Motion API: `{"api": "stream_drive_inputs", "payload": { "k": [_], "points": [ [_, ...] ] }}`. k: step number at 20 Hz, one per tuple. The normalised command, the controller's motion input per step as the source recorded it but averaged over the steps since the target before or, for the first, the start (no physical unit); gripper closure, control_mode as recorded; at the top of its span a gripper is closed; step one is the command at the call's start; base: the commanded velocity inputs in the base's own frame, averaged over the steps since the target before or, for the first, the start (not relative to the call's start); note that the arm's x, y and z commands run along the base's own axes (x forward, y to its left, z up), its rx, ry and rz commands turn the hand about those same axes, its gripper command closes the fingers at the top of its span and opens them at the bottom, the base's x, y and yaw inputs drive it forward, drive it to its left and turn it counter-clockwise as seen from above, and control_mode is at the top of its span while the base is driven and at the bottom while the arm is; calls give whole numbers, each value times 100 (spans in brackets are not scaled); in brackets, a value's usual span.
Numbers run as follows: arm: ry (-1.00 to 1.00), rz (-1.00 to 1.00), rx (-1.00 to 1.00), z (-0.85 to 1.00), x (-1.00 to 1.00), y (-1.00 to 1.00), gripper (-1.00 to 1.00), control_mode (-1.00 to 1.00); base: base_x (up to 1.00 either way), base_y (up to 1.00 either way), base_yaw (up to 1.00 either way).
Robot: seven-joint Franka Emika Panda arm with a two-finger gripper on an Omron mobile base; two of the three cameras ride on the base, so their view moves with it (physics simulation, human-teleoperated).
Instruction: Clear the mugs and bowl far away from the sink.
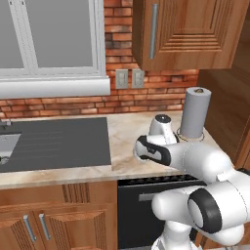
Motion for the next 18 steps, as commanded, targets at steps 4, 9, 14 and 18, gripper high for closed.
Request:
{"api": "stream_drive_inputs", "payload": {
  "k": [4, 9, 14, 18],
  "points": [
    [0, 0, 0, -10, 6, 0, -100, -100, 0, 0, 0],
    [0, 0, 0, -14, 17, 0, -100, -100, 0, 0, 0],
    [0, 0, 0, -17, 14, 0, -100, -100, 0, 0, 0],
    [0, 0, 0, -5, 11, 0, -100, -100, 0, 0, 0]
  ]
}}
